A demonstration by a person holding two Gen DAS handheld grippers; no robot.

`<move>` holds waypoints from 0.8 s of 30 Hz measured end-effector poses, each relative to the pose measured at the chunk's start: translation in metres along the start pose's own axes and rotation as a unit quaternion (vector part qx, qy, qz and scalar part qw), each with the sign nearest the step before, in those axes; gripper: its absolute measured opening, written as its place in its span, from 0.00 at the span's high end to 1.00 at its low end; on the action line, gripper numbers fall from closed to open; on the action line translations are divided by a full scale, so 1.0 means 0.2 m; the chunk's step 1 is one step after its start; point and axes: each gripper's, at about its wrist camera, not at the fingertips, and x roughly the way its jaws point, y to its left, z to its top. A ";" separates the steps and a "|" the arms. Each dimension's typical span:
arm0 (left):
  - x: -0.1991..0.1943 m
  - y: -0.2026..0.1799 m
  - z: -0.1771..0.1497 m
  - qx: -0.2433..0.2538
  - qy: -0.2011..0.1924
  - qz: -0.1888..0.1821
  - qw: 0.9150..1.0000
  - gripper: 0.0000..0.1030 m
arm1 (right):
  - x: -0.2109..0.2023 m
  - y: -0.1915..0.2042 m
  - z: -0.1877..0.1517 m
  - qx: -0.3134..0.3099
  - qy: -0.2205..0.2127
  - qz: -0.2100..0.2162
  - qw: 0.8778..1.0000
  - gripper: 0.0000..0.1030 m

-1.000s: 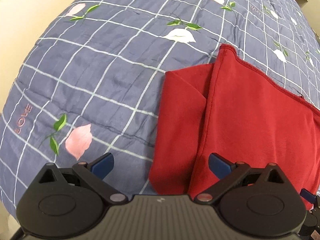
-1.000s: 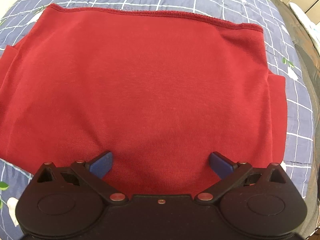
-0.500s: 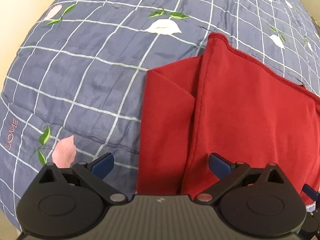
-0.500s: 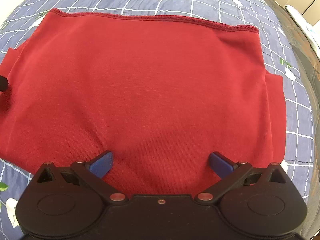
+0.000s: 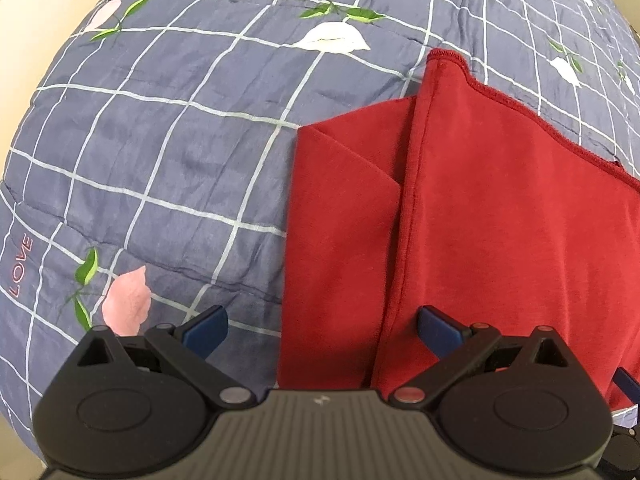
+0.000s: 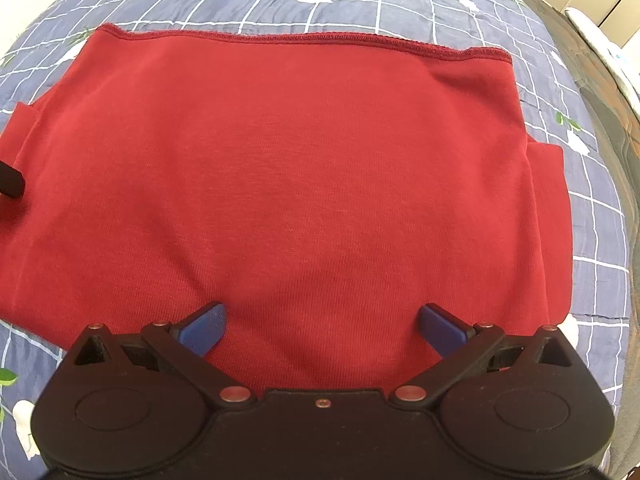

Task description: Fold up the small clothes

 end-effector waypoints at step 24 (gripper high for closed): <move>-0.05 -0.07 0.02 -0.004 -0.009 -0.019 1.000 0.53 | -0.01 -0.01 -0.01 0.005 -0.005 0.008 1.000 0.01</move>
